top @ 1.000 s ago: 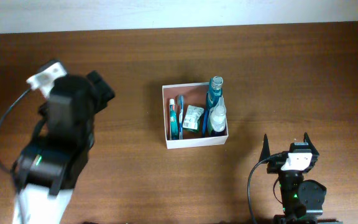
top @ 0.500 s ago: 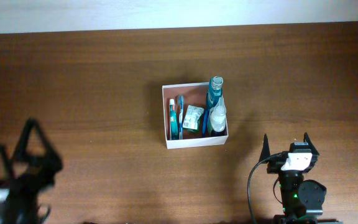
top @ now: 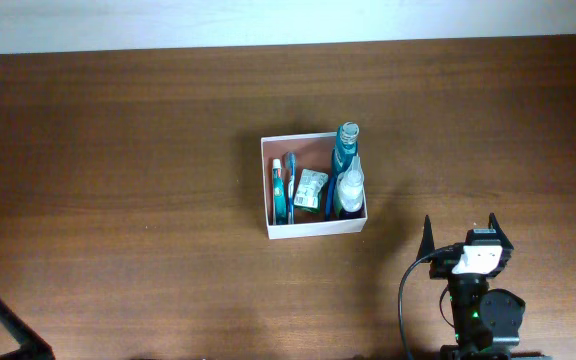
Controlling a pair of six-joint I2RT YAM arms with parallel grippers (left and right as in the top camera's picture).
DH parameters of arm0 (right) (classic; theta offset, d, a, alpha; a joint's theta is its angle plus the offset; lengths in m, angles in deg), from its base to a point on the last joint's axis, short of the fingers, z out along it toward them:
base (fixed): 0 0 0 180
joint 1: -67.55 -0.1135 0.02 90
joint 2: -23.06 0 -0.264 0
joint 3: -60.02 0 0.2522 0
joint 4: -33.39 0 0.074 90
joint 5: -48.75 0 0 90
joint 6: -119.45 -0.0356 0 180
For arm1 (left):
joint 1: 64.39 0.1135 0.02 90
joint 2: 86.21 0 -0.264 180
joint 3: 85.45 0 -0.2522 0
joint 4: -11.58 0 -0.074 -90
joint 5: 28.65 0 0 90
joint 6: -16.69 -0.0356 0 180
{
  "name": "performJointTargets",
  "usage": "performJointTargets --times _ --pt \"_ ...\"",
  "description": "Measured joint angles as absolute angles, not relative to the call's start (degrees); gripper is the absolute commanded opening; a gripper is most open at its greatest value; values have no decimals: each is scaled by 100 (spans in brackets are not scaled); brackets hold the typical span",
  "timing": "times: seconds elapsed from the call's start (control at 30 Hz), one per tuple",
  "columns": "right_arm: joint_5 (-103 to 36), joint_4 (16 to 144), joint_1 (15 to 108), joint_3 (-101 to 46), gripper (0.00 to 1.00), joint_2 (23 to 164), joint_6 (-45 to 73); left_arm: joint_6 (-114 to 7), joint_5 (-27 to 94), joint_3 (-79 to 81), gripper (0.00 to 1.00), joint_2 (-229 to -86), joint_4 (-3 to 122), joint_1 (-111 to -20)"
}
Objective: Pack container
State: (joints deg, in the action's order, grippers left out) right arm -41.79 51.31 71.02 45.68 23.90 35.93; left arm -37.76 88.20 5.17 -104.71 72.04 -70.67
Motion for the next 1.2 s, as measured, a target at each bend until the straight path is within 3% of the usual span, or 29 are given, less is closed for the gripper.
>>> performJointTargets --times 0.4,0.9,1.2 --pt "-4164 5134 7102 4568 98 2390 3586 -3774 8844 515 99 -10202 9567 -6949" --pt "-4161 5136 7102 4568 98 2390 3584 -3776 8886 1927 99 -9239 9540 -6949" --pt "-4161 5136 7102 4568 98 2390 3588 -3776 8886 3282 99 -8758 8662 -6949"
